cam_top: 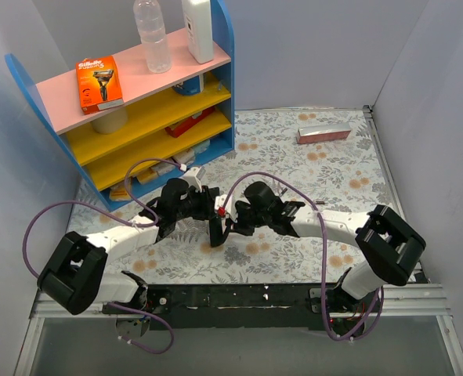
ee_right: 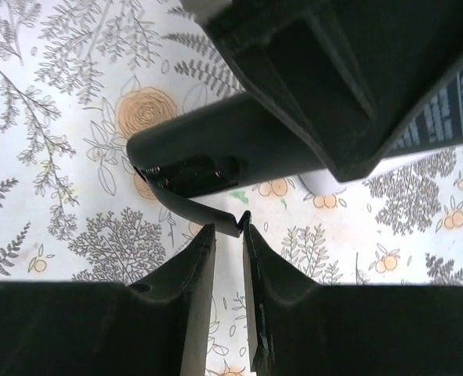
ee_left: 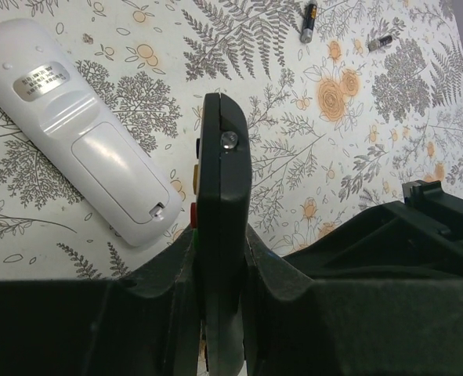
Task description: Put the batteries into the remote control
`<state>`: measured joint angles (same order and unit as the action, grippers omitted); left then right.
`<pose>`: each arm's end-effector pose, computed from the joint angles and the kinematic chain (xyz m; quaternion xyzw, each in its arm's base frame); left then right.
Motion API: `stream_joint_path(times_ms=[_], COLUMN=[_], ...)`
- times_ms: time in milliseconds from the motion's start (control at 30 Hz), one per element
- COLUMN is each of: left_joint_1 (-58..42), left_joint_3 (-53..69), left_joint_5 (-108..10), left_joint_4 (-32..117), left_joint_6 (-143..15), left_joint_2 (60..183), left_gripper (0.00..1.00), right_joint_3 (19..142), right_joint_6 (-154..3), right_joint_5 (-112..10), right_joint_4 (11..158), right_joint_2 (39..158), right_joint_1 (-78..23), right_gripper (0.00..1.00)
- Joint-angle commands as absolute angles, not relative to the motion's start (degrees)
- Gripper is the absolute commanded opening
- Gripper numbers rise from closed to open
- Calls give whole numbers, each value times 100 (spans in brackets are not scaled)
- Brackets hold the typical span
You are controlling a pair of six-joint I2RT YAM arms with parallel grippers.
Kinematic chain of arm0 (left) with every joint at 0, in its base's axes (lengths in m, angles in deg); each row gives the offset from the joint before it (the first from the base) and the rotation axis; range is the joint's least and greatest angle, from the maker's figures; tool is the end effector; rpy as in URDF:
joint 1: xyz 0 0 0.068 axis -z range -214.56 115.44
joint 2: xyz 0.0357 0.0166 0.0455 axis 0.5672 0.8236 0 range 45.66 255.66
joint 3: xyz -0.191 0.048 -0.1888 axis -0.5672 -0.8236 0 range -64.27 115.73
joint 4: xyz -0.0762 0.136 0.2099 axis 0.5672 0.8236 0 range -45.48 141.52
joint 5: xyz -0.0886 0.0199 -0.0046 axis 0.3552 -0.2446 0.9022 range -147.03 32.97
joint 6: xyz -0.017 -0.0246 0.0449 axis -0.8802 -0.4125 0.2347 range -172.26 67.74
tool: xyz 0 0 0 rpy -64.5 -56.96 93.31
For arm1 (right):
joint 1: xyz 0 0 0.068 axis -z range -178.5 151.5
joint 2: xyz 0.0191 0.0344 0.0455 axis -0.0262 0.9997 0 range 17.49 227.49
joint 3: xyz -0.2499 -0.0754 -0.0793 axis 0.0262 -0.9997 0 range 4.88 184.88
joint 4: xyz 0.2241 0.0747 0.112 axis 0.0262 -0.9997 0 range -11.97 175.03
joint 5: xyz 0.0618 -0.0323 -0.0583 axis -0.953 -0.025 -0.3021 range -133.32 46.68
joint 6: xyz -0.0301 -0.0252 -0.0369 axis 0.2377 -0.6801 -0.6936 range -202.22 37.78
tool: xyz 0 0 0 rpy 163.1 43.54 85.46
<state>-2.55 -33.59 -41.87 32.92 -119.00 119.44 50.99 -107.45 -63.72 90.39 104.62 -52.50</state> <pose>0.2144 -0.1449 0.1867 -0.1966 0.8447 -0.4425 0.2280 0.1770 0.2647 0.1991 -0.6206 0.6229 0.2642 0.3962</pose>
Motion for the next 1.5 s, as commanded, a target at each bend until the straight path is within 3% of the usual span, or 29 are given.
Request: stream_joint_path(times_ms=[0,367,600,733,767,933,1033,1200,1300,1467], left_joint_1=[-300,-300,-300,-300,-300,-300,-300,-309,-300,-300], left_joint_3=[-3026,-2902,-2946,-3017,-3034,-3052,-2999,-2850,-2701,-2481], left_joint_5=[-4481,-4806,-5272,-5299,-5290,-5246,-5088,-4719,-4465,-4008], left_joint_4=[2896,3221,3590,3626,3634,3670,3696,3942,4118,4276], left_joint_6=[-11792,-11546,-11590,-11660,-11677,-11879,-11915,-11871,-11643,-11370], left_joint_2=[11984,12248,12239,12222,12222,12213,12257,12274,12345,12389], left_gripper=[1,8,20,21,21,21,16,6,0,0], right_joint_3=[4971,4918,5005,5076,5076,5067,4945,4636,5031,5533], right_joint_6=[-10349,-9541,-9163,-9083,-9066,-8942,-9494,-10927,-11646,-12282], right_joint_5=[-6274,-5677,-5571,-5789,-5843,-6159,-6808,-7197,-7372,-7469], right_joint_4=[9056,8995,8784,8749,8792,8933,9091,9470,8664,7634], right_joint_2=[10495,10556,10705,10600,10556,10380,10328,9958,10063,10327], right_joint_1=[-5177,-4886,-4614,-4614,-4605,-4605,-4640,-4719,-4737,-4947], right_gripper=[28,27,28,31,36,52,61,62,62,60])
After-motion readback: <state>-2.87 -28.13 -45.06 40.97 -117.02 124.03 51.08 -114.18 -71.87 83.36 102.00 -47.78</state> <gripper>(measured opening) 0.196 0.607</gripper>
